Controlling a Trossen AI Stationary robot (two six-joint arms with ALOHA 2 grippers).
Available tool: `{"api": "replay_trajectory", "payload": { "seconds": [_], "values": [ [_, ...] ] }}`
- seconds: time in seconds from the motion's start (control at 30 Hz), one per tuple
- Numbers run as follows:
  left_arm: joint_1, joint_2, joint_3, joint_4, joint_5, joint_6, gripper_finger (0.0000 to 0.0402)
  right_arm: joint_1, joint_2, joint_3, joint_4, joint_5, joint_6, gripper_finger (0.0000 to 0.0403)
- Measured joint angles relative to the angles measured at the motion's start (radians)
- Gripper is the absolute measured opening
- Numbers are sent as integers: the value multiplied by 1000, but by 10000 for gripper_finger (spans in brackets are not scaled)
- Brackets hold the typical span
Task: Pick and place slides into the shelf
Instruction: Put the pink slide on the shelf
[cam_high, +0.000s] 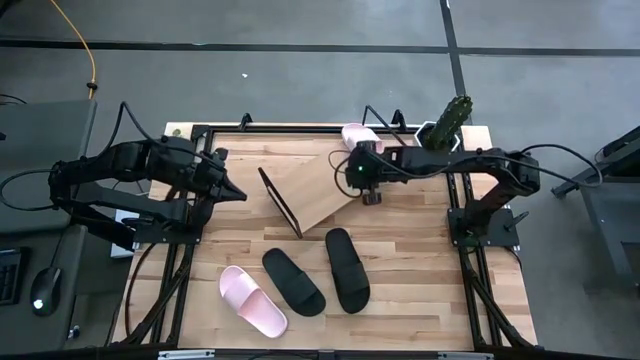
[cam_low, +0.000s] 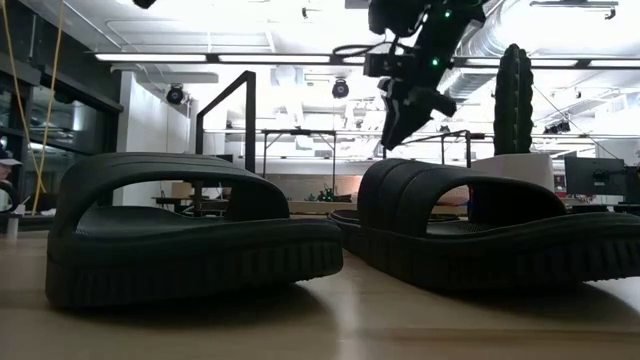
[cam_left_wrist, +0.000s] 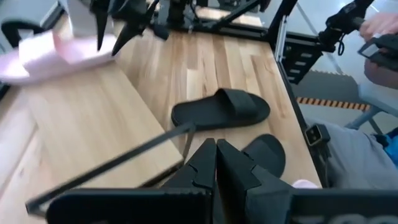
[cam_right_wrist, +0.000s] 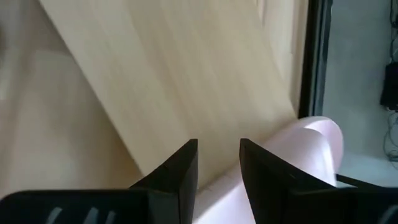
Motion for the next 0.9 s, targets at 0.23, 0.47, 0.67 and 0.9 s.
{"api": "replay_trajectory", "payload": {
  "seconds": [0.23,0.47,0.67,0.9],
  "values": [
    [0,0,0,-58,67,-68,1,93,0,0,12,0,94,108],
    [0,0,0,-59,184,-68,1,183,0,0,66,1,191,108],
    [0,6,0,-108,265,-44,1,257,0,0,102,0,263,108],
    [-3,27,-46,-173,287,-61,1,355,0,23,138,0,341,108]
  ]
}}
